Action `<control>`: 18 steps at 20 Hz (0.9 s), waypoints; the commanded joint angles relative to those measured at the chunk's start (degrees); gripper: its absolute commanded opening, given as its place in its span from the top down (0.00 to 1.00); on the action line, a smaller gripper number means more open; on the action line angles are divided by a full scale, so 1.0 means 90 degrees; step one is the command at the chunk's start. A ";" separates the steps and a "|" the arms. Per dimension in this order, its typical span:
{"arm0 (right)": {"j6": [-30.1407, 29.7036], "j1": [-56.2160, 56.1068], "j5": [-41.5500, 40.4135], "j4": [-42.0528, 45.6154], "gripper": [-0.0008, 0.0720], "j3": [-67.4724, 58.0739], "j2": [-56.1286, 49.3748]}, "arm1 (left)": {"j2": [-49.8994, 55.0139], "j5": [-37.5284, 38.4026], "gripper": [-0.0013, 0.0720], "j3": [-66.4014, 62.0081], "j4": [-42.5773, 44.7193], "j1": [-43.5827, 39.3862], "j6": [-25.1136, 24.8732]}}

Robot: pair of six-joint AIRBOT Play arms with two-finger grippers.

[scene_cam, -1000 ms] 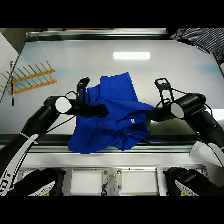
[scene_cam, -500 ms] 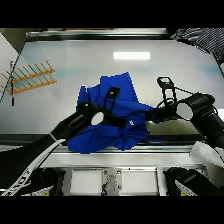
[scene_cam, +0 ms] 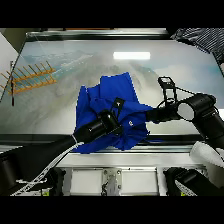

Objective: Fold the clothes and pants, and hang the long-sleeved shirts on hangers.

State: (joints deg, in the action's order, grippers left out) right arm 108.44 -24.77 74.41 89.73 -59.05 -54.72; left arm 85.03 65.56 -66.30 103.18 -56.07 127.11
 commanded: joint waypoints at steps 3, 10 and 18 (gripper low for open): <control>0.0000 0.0005 0.0002 -0.0002 0.97 -0.0005 0.0005 | 0.0015 0.0726 0.77 0.0005 0.0658 -0.0027 0.0092; -0.0311 0.0061 0.0029 -0.0005 0.97 -0.0017 -0.0002 | -0.0316 0.0891 0.97 -0.0083 0.0554 0.0015 -0.0112; -0.1715 0.1248 0.1515 -0.0005 0.98 -0.4073 -0.0828 | -0.1768 0.1107 0.97 -0.4439 -0.0658 0.1212 -0.2152</control>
State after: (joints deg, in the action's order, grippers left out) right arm 97.08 -15.59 83.64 89.73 -81.95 -59.68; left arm 72.12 75.55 -92.03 104.79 -48.62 115.44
